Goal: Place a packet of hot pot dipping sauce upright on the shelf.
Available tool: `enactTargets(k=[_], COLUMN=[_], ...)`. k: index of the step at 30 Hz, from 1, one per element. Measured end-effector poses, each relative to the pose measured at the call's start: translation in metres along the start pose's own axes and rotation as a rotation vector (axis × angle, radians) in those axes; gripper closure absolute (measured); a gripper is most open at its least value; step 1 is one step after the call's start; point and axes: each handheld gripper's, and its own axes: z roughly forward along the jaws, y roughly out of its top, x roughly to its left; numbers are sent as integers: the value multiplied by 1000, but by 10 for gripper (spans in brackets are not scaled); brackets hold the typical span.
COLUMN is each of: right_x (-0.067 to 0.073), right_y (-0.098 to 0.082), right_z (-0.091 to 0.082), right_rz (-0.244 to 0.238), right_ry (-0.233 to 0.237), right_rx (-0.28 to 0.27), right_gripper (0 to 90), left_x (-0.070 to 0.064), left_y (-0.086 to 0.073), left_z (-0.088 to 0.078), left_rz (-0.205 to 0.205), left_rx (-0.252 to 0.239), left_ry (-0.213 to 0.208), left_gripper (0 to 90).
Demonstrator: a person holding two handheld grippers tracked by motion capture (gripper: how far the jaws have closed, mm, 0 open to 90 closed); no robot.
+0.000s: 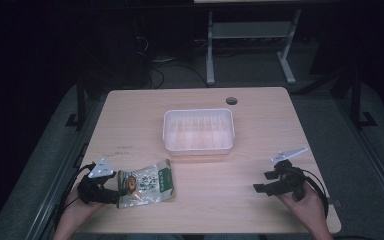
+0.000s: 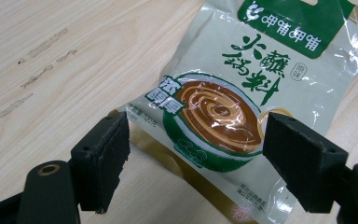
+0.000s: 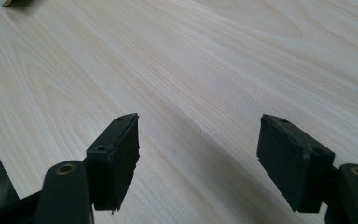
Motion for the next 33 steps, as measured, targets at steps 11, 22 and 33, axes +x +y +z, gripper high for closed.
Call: enactTargets(k=[11,22,33], right_x=[5,38,68], right_y=[2,28,66], right_z=[2,11,34], right_rz=[-3,-75,-145], right_ry=[17,57,84], right_rx=[-3,-9,64], right_gripper=[279,216,189], left_x=[-2,-5,-7], left_y=[3,6,12], left_z=[2,5,10], left_rz=[20,39,62], left_rx=[0,-3,2], left_ry=[-4,-18,-39], left_gripper=[242,284,334])
